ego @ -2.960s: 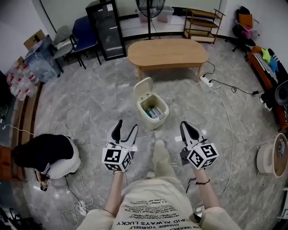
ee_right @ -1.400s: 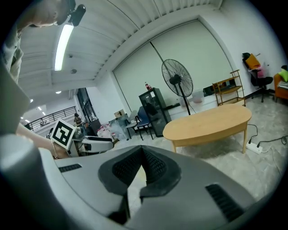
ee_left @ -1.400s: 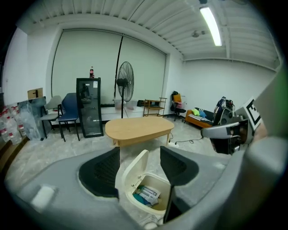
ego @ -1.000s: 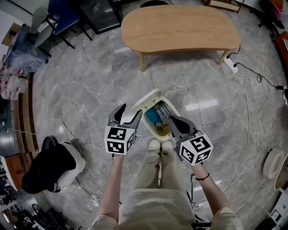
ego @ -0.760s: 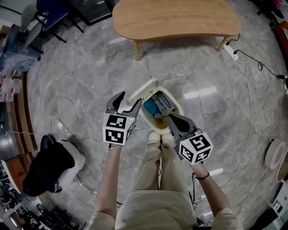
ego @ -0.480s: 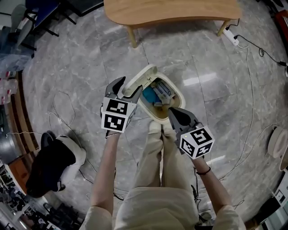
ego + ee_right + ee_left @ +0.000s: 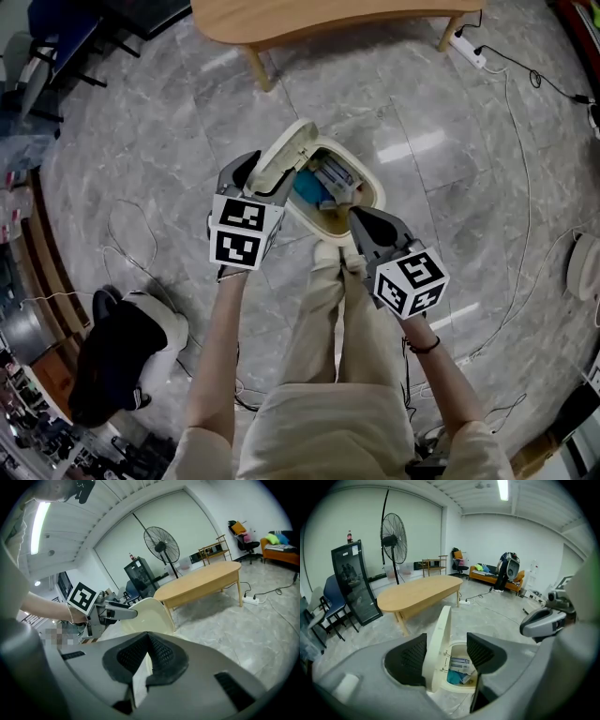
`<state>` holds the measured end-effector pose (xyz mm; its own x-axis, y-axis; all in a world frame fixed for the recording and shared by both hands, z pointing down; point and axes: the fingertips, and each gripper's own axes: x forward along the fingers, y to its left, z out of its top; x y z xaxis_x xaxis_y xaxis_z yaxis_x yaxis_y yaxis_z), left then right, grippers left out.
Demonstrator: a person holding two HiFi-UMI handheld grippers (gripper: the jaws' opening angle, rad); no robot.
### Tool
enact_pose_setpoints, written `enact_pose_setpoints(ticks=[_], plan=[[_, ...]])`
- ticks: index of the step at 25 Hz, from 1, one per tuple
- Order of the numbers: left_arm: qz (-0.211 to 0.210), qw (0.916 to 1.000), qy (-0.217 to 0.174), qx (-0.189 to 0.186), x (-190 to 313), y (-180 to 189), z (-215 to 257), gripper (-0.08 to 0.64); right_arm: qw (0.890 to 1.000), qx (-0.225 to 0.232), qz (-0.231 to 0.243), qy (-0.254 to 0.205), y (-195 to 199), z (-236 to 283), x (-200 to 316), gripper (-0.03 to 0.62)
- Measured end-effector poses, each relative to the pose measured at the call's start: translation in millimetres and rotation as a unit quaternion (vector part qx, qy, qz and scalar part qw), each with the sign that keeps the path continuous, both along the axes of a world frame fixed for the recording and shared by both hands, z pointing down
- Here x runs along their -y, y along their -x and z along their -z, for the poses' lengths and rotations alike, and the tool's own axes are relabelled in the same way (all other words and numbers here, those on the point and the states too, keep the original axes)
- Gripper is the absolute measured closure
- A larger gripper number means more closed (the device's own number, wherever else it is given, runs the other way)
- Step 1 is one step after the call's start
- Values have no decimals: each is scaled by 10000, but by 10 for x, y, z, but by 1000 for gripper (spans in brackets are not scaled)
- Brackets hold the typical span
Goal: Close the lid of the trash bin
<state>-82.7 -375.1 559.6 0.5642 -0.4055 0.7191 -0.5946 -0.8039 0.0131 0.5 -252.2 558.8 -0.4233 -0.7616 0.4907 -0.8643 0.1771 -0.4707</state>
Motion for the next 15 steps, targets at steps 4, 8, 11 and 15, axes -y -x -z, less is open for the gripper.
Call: enact_pose_setpoints(ticks=[4,8,11,15], plan=[[-85,10000,-19,33,-43,-3,7,290,9998,4,-201,-11,-7,-16,-49,588],[-176,9998,-65,30,-68,-27,10,293,9993,22,-367,-22,-29,-64,-95,588],[-244,9997,-74,35,-122,-59,-3,293,9989,55,-460,5,-54,-94,-175,588],[-318,9994,-66,117,-202,-119,-29,293,9985,90,-532,41,-116,-113,-285,588]])
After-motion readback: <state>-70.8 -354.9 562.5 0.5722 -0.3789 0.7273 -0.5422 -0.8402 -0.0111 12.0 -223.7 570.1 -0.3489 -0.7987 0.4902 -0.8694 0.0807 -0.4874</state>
